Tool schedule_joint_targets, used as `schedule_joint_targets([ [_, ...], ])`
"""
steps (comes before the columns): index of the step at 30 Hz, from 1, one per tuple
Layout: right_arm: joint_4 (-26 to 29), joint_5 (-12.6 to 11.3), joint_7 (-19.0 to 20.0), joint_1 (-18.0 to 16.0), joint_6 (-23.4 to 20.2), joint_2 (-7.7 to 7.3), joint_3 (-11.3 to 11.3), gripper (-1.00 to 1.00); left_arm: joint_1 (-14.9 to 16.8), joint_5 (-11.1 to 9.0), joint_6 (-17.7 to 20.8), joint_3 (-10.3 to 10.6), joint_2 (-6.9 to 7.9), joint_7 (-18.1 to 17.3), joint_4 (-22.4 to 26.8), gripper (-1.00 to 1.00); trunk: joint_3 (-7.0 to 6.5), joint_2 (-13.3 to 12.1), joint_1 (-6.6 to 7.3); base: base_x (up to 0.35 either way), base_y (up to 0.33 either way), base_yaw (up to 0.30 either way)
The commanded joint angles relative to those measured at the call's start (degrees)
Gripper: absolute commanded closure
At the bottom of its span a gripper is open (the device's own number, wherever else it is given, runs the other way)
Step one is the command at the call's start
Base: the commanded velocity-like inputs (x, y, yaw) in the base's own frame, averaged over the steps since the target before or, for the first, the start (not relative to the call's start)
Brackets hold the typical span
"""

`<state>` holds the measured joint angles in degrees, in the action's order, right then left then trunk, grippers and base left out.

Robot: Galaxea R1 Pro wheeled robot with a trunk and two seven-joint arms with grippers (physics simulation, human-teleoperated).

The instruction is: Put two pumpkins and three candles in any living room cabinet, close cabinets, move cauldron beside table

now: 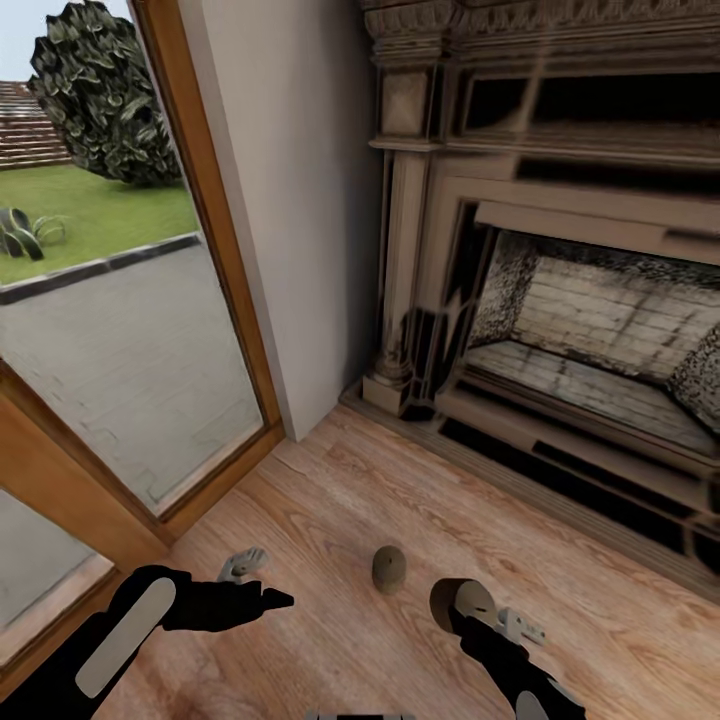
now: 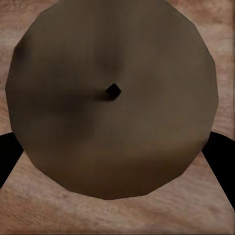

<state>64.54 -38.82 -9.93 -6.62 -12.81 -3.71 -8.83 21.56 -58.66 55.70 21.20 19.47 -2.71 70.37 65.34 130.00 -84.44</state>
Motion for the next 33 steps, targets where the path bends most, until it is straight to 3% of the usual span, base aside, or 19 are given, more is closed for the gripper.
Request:
schedule_joint_targets([
  [1, 0.08, -0.52, -0.52, -0.01, -0.13, -0.07, -0.18, 1.0, 0.03, 0.3, 0.1, 0.07, 0.04, -0.28, 0.02, -1.0, -0.14, -0.4, 0.23, 0.0, 0.0, 0.0],
  [9, -0.63, -0.88, -0.47, 0.02, 0.57, 0.09, 0.17, 1.0, 0.04, 0.3, 0.1, 0.07, 0.04, -0.28, 0.03, -1.0, -1.58, -3.61, 1.99, 0.0, 0.0, 0.0],
  [33, -0.82, -0.99, -0.36, 0.02, 0.49, 0.06, 0.21, 1.0, 0.03, 0.3, 0.11, 0.07, 0.04, -0.37, 0.29, -1.0, -1.58, -3.61, 1.99, 0.0, 0.0, -0.249],
])
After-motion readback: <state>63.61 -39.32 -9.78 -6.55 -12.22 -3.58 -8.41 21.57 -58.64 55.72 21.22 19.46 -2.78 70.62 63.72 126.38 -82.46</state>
